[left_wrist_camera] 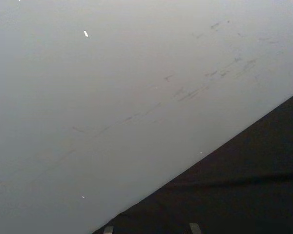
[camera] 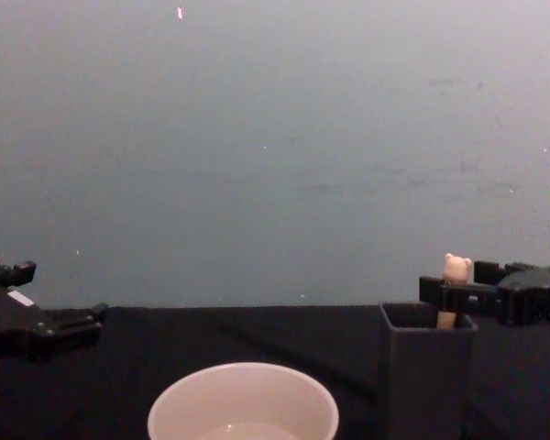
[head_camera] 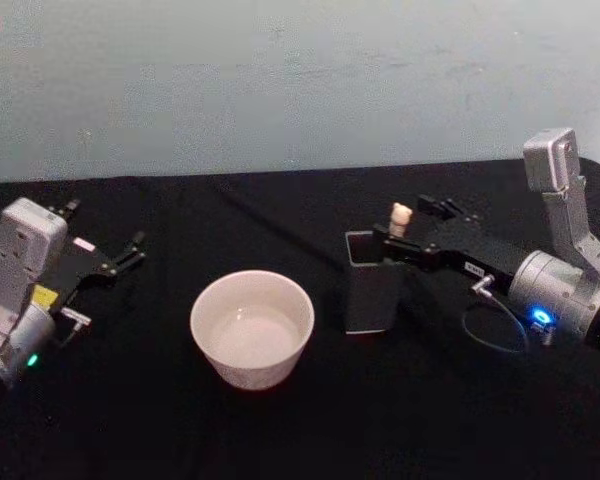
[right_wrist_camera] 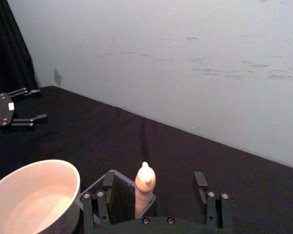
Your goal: Pick up the stirring spoon with one hand, stir inside the cup, then place it back in its original position.
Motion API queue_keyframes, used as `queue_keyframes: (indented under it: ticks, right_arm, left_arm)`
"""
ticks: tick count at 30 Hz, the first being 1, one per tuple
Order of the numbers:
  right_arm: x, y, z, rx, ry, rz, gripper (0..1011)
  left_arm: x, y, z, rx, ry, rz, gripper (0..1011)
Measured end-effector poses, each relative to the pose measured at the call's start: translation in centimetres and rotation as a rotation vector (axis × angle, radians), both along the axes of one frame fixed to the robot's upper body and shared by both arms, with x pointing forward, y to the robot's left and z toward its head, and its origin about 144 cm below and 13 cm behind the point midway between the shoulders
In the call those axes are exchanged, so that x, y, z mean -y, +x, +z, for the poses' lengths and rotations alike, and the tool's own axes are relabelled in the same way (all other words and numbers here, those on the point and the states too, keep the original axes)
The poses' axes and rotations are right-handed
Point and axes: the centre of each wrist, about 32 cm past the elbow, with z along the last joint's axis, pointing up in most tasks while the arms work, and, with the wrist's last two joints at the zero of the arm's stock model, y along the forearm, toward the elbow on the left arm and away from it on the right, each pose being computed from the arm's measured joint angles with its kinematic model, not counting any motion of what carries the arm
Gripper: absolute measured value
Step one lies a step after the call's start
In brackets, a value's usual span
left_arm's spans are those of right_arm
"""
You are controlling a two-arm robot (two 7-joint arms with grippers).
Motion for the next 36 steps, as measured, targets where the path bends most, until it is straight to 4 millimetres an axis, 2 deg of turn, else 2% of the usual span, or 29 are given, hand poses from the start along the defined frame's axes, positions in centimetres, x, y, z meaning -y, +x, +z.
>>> queue_keyframes:
  ticks: [21, 29, 36]
  right_arm:
    - [0.03, 0.01, 0.01, 0.001, -0.001, -0.001, 983]
    - [0.03, 0.02, 0.01, 0.001, -0.001, 0.000, 810]
    - [0.03, 0.01, 0.01, 0.002, -0.001, 0.000, 577]
  left_arm:
    - [0.00, 0.00, 0.00, 0.000, 0.000, 0.000, 1001]
    - [0.00, 0.00, 0.00, 0.000, 0.000, 0.000, 1001]
    - [0.00, 0.00, 0.00, 0.000, 0.000, 0.000, 1001]
